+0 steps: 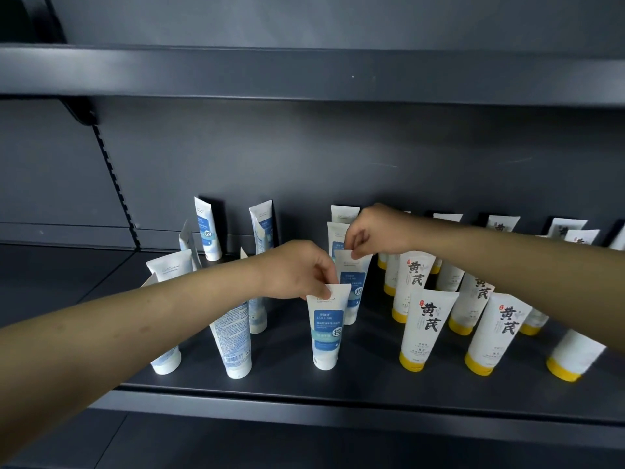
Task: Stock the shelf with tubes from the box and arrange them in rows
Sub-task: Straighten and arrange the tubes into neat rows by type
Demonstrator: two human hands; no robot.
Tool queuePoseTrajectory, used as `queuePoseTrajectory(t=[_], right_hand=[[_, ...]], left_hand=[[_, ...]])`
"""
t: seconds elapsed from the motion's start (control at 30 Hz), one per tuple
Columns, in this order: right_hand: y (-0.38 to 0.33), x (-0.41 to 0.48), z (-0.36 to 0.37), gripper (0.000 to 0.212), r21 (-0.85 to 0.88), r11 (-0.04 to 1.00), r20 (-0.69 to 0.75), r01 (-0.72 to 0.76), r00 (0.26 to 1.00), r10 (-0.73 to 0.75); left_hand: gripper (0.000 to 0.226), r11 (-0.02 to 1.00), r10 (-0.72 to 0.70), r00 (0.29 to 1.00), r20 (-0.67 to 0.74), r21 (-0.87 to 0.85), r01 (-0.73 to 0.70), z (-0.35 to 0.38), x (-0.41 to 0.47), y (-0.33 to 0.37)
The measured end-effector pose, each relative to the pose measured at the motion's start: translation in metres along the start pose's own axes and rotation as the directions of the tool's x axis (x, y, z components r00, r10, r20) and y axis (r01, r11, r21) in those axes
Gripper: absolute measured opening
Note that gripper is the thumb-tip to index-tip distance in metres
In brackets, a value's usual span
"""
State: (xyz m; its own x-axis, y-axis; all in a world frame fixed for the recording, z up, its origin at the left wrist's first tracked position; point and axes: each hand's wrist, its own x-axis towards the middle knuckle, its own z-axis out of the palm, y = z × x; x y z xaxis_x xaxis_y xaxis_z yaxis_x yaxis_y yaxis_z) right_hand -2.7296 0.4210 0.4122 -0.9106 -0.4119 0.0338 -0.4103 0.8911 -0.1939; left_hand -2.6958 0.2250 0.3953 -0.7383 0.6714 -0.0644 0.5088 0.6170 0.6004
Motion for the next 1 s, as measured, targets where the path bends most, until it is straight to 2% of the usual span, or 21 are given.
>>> queuePoseTrajectory(t=[0.27, 0.47, 0.6, 0.77, 0.9, 1.0], right_hand=[[0.003, 0.001, -0.001, 0.017, -0.013, 1.000, 0.029, 0.005, 1.000, -0.005], [0.012, 0.001, -0.006, 0.017, 0.069, 0.997, 0.061, -0.016, 0.998, 0.012], [0.024, 0.003, -0.021, 0.014, 0.149, 0.988, -0.001, -0.032, 0.999, 0.032], [0.041, 0.006, -0.034, 0.017, 0.134, 0.988, -0.086, -0.077, 0.992, 0.089], [0.050, 0.013, -0.031, 0.024, 0.144, 0.984, -0.092, -0.105, 0.989, 0.119], [0.053, 0.020, -0.027, 0.029, 0.149, 0.982, -0.073, -0.114, 0.989, 0.126]], left_hand=[[0.010, 0.997, 0.078, 0.997, 0.002, -0.019, -0.078, 0.011, 0.009, 0.007], [0.013, 0.991, 0.127, 0.992, -0.011, 0.043, -0.126, 0.016, 0.008, 0.009], [0.017, 0.988, 0.142, 0.990, -0.011, 0.067, -0.141, 0.017, 0.005, 0.008], [0.013, 0.995, 0.092, 0.995, -0.027, 0.030, -0.091, 0.018, 0.006, 0.004], [0.013, 0.993, 0.116, 0.988, -0.097, 0.047, -0.111, 0.024, 0.006, 0.004], [0.014, 0.991, 0.130, 0.986, -0.100, 0.055, -0.125, 0.025, 0.006, 0.006]])
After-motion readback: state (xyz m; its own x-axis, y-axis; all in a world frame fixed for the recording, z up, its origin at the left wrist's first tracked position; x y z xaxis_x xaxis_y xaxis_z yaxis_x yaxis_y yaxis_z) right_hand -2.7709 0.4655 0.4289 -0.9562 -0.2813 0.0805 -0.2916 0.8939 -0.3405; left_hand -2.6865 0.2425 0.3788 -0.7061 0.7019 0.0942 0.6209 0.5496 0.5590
